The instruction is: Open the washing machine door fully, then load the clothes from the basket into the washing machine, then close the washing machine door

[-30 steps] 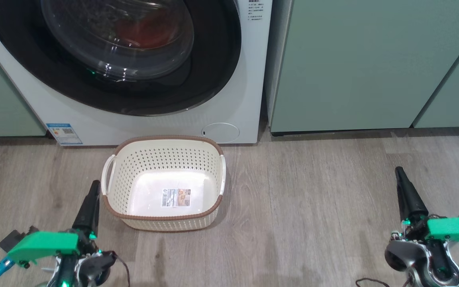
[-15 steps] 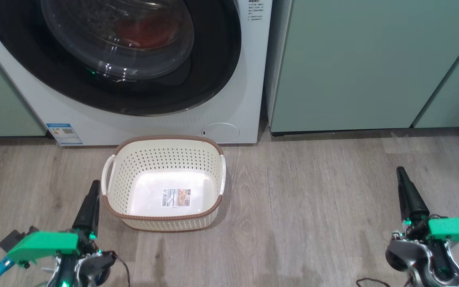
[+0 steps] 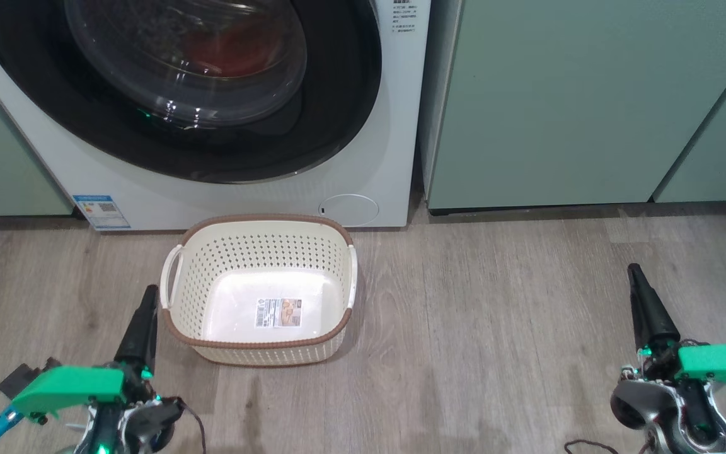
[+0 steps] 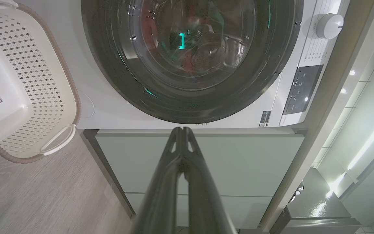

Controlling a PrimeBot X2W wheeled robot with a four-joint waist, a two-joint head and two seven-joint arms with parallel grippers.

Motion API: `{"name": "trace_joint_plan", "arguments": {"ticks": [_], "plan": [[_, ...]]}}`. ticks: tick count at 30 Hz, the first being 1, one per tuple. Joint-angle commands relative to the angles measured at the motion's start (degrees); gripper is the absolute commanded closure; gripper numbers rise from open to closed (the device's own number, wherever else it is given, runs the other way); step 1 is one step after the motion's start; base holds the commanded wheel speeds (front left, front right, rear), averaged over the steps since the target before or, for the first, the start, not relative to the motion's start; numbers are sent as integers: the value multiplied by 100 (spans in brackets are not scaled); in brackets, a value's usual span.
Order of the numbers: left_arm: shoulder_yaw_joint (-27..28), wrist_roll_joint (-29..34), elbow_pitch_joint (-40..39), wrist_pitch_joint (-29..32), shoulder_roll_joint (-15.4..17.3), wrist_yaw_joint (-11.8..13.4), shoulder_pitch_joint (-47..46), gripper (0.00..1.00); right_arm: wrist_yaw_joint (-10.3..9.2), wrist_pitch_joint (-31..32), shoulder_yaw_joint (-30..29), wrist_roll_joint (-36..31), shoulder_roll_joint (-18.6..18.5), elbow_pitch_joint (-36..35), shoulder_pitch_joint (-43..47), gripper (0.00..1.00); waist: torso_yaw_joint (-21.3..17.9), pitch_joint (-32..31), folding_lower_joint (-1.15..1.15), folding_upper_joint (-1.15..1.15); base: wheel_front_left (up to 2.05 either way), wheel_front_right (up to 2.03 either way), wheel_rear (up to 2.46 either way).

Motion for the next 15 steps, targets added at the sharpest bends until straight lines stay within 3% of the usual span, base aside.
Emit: {"name": "trace_joint_plan", "arguments": {"ticks": [1, 15], "plan": [[189, -37, -172, 18, 48, -54, -273, 100, 0, 51, 106, -38, -25, -183, -286, 100, 0, 0, 0, 0, 0, 0, 0], [189, -37, -172, 17, 48, -54, -273, 100, 0, 63, 91, -51, -14, -183, -288, 100, 0, 0, 0, 0, 0, 0, 0]]}}
